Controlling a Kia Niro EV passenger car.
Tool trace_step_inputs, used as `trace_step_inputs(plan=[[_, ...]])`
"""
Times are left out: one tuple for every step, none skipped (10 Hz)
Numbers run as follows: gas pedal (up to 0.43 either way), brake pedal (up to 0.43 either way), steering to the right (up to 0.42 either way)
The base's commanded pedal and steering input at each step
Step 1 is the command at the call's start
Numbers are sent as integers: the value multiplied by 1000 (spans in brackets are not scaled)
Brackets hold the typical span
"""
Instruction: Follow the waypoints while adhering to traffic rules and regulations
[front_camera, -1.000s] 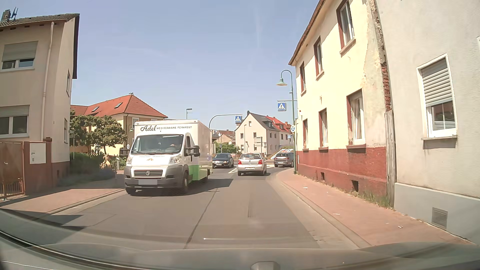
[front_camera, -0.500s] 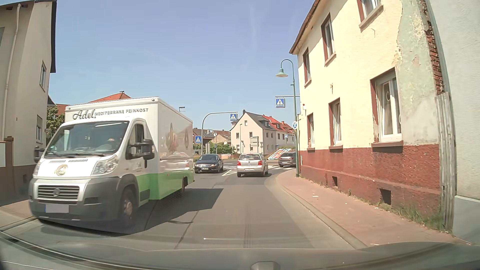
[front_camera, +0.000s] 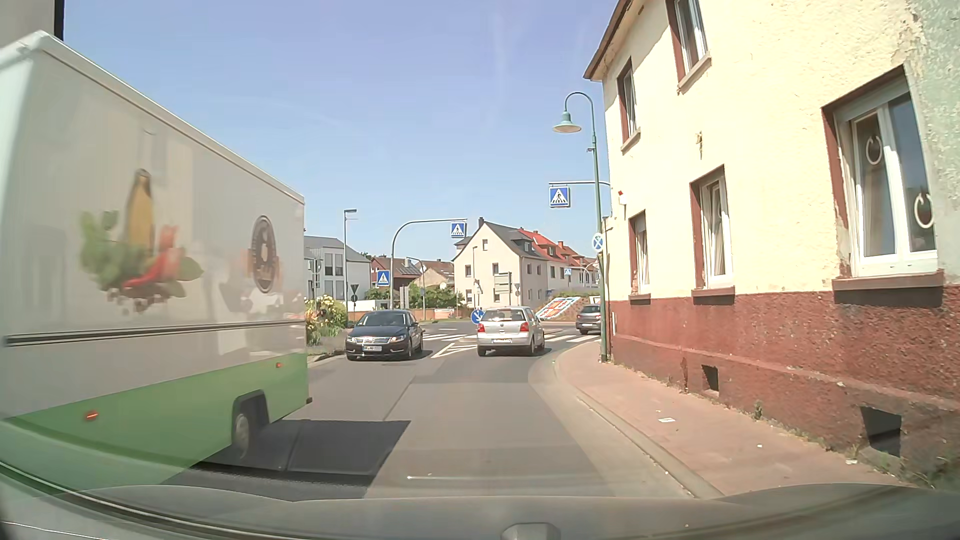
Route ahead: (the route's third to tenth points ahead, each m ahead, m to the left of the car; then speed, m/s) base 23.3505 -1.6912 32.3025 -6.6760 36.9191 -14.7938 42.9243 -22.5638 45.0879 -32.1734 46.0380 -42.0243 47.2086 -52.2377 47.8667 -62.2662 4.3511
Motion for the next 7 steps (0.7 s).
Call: trace_step_inputs(plan=[[0,0,6],[0,0,0],[0,0,-6],[0,0,-12],[0,0,-19],[0,0,-26],[0,0,-32]])
